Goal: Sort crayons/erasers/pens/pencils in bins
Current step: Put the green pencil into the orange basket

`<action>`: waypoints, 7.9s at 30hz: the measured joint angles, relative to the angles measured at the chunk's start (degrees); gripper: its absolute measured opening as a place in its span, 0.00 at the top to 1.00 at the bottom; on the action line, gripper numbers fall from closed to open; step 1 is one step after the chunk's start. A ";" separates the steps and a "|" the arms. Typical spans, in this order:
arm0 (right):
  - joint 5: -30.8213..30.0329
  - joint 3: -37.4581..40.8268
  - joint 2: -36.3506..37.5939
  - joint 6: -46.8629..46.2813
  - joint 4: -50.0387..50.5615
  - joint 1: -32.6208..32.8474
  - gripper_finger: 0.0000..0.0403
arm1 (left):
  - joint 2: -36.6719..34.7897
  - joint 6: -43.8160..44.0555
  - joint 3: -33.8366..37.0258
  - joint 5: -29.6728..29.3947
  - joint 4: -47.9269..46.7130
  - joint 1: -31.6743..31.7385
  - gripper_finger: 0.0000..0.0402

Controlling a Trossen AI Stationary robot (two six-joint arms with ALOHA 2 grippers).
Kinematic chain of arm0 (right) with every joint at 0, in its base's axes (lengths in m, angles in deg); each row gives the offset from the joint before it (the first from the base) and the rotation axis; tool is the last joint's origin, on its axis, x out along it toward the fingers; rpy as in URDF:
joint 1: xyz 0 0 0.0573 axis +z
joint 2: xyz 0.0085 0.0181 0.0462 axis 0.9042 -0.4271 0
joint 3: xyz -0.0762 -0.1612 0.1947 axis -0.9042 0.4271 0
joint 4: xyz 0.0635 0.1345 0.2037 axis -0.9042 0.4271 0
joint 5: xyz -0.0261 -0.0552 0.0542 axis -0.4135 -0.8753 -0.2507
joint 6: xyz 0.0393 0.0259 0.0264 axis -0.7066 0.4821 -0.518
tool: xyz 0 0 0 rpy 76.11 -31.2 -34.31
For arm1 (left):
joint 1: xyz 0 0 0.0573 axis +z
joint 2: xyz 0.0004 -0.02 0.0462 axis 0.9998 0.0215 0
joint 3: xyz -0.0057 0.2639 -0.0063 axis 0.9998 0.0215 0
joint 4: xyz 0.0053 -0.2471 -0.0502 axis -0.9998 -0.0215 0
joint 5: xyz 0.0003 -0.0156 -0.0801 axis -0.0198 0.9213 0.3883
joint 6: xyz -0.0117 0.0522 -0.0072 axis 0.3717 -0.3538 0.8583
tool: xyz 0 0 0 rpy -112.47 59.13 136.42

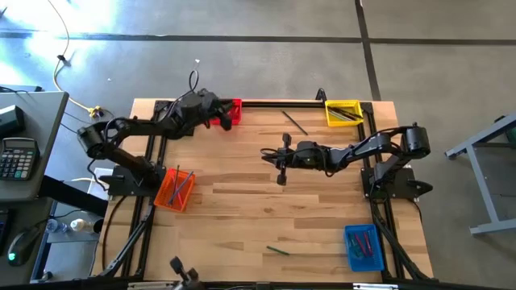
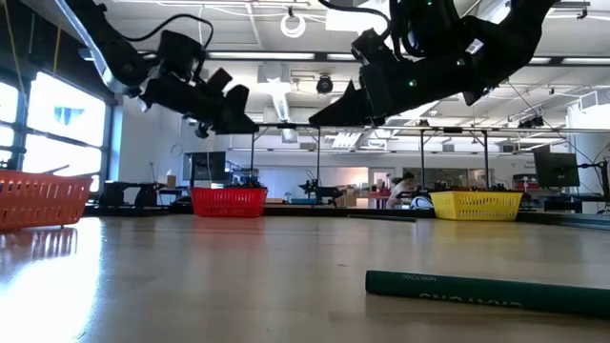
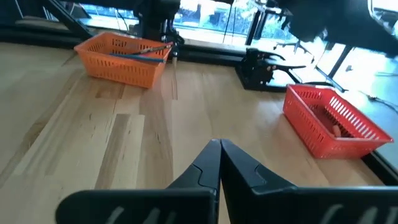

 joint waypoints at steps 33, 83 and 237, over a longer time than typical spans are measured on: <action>-7.72 -4.19 2.21 -6.32 8.68 -3.51 1.00 | -0.99 -7.30 17.59 6.42 28.99 -11.47 1.00; 1.56 -15.76 -2.29 -14.48 61.77 -32.94 0.63 | -0.99 -9.83 17.59 5.97 24.75 -12.88 1.00; 11.68 11.49 22.28 -12.13 10.03 -7.42 0.98 | -2.93 -16.95 -1.75 -24.75 -27.65 -34.68 0.99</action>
